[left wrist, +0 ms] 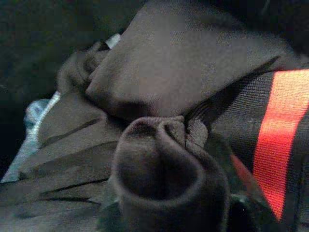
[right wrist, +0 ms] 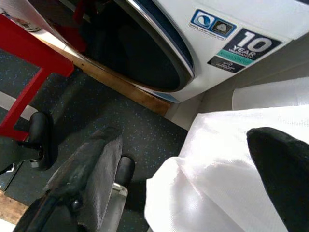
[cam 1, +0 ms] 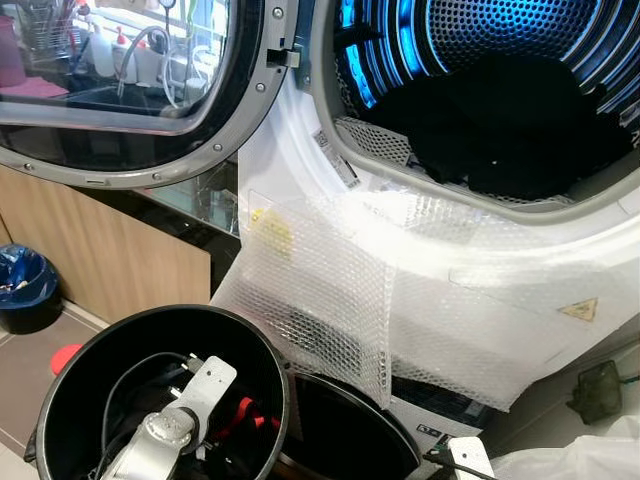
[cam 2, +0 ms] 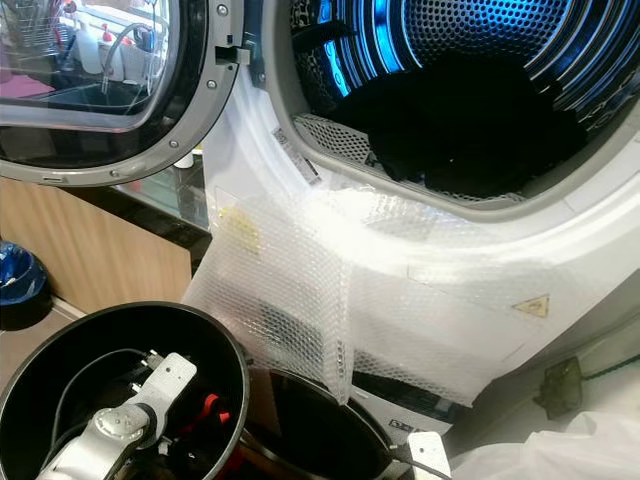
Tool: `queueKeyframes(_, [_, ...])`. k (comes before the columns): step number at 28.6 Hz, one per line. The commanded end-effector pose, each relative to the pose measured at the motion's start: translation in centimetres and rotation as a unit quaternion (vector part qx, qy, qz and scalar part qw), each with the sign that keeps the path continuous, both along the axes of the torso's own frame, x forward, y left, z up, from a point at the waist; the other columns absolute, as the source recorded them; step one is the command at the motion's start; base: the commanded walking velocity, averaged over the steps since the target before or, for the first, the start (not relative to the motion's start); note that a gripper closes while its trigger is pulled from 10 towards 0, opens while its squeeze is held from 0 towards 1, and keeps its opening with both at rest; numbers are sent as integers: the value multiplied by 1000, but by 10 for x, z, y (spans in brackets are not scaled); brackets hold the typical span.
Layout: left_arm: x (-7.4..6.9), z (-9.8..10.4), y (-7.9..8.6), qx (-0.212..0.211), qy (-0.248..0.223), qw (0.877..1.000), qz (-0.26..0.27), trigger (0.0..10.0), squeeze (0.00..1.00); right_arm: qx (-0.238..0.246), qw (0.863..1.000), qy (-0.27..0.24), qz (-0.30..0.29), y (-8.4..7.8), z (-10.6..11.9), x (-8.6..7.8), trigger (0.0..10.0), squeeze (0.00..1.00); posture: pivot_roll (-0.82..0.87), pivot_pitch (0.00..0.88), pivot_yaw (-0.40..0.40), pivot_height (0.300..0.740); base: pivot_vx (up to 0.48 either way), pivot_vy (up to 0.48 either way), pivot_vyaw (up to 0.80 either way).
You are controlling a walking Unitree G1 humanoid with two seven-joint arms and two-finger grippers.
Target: Clothes washing
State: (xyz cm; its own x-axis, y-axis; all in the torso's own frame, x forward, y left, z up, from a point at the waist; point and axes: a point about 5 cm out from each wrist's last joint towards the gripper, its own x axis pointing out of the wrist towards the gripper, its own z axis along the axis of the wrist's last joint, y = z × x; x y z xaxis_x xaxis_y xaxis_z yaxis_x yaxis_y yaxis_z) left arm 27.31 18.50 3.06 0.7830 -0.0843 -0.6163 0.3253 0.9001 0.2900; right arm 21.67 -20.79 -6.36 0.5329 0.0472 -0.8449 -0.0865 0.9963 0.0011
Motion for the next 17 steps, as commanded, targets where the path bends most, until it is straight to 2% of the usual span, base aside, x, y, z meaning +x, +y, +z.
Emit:
queueKeyframes(1, [6, 19, -9, -40, -49, 998, 5, 0, 0, -1, 1000, -2, -3, -2, 2, 3, 10000, 0, 91, 0, -191, 740, 0, 0, 0])
queueKeyframes(4, [6, 43, -9, -82, -97, 991, 29, 0, 0, 1, 1000, -7, -8, -2, 3, 5, 10000, 0, 93, 0, -188, 740, 0, 0, 0])
queueKeyframes(6, [4, 49, -8, -94, -108, 989, 42, 0, 0, 1, 1000, -7, -9, -2, 3, 5, 10000, 0, 99, 0, -187, 740, 0, 0, 0])
queueKeyframes(7, [2, 57, -8, -116, -121, 984, 60, 0, 0, 2, 1000, -7, -12, -2, 3, 5, 10000, 0, 103, 0, -188, 740, 0, 0, 0])
queueKeyframes(10, [-5, 73, -7, -146, -146, 975, 80, 0, 0, 3, 1000, -6, -14, -2, 2, 3, 10000, 0, 117, 0, -190, 740, 0, 0, 0])
queueKeyframes(13, [-11, 97, -9, -186, -188, 961, 78, 0, 0, 7, 1000, -7, -15, -1, 2, 3, 10000, 0, 131, 0, -192, 740, 0, 0, 0])
queueKeyframes(17, [-16, 126, -17, -238, -230, 943, 38, 0, 0, 23, 999, -27, 0, 4, 7, 12, 10000, 0, 142, 0, -193, 740, 0, 0, 0])
